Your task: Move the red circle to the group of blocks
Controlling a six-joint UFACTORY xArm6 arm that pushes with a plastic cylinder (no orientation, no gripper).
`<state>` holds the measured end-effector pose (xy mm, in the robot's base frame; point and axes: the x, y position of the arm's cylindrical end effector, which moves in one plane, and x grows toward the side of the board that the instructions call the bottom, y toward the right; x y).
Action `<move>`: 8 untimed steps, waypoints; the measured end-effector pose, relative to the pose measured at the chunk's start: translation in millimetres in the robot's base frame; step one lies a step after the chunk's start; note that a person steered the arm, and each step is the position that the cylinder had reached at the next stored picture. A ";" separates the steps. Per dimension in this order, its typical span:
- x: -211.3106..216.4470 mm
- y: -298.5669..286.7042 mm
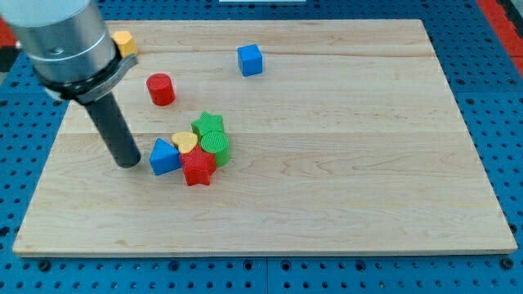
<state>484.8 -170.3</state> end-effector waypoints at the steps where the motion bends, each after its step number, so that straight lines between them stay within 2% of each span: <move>1: 10.3 20.5; 3: 83.0 38.6; 4: 77.1 18.0; 6: 6.1 -33.9; 8: -54.3 -50.1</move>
<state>430.4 -220.4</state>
